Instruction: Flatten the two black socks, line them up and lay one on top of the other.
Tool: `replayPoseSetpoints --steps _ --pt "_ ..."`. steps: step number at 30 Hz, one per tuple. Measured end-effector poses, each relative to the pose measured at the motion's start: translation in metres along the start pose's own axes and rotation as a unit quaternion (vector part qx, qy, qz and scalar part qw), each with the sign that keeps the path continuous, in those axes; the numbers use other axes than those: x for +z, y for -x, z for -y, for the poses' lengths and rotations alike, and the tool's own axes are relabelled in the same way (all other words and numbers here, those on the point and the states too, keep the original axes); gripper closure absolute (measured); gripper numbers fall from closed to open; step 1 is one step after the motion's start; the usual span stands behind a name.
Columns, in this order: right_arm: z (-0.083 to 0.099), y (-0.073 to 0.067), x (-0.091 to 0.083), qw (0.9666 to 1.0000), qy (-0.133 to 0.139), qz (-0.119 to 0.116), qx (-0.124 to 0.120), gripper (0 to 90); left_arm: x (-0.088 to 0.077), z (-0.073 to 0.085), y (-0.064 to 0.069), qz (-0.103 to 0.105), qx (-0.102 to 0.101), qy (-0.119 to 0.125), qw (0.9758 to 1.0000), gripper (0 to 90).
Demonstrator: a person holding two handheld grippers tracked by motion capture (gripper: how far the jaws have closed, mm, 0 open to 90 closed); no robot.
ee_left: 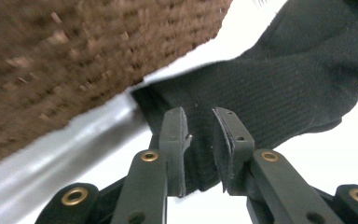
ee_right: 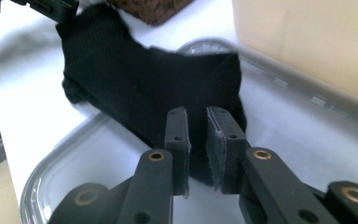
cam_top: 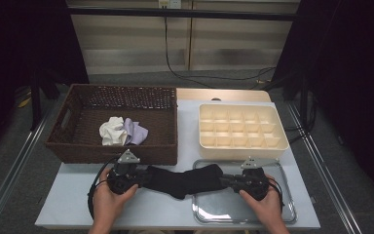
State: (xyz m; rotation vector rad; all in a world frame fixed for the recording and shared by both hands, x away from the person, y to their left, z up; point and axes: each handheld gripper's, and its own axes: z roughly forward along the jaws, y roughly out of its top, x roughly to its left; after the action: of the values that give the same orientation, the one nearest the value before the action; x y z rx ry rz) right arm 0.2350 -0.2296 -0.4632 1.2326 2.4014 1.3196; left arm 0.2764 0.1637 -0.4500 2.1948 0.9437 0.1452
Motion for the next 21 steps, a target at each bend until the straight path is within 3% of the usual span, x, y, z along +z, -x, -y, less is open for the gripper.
replayPoseSetpoints --steps 3,7,8,9,14,18,20,21 --pt "-0.006 0.004 -0.008 0.9995 0.029 0.012 0.009 73.1 0.005 0.003 -0.001 -0.005 0.003 -0.020 0.9998 77.7" --pt "-0.003 0.016 -0.014 0.9990 0.021 0.033 0.021 71.9 0.011 0.005 0.000 -0.013 0.013 -0.029 0.9994 78.9" --pt "0.000 0.017 -0.014 0.9992 0.013 0.033 0.018 71.9 0.012 0.005 0.001 -0.016 0.016 -0.029 0.9993 79.7" --pt "0.002 0.014 -0.010 0.9993 -0.004 0.035 -0.012 71.7 0.012 0.004 0.002 -0.020 0.020 -0.031 0.9991 82.0" --pt "0.003 0.006 0.001 0.9985 -0.027 0.034 -0.034 67.6 0.011 0.003 0.002 -0.035 0.026 -0.033 0.9985 85.4" --pt "0.001 0.002 0.014 0.9973 -0.038 0.040 -0.049 66.3 0.010 0.004 0.000 -0.026 0.024 -0.032 0.9989 86.1" --pt "0.000 0.002 0.019 0.9972 -0.043 0.031 -0.051 72.1 0.011 0.004 0.000 -0.030 0.021 -0.030 0.9989 86.6" --pt "0.000 0.002 0.021 0.9967 -0.045 0.041 -0.053 75.8 0.010 0.004 0.000 -0.031 0.022 -0.032 0.9988 86.9"
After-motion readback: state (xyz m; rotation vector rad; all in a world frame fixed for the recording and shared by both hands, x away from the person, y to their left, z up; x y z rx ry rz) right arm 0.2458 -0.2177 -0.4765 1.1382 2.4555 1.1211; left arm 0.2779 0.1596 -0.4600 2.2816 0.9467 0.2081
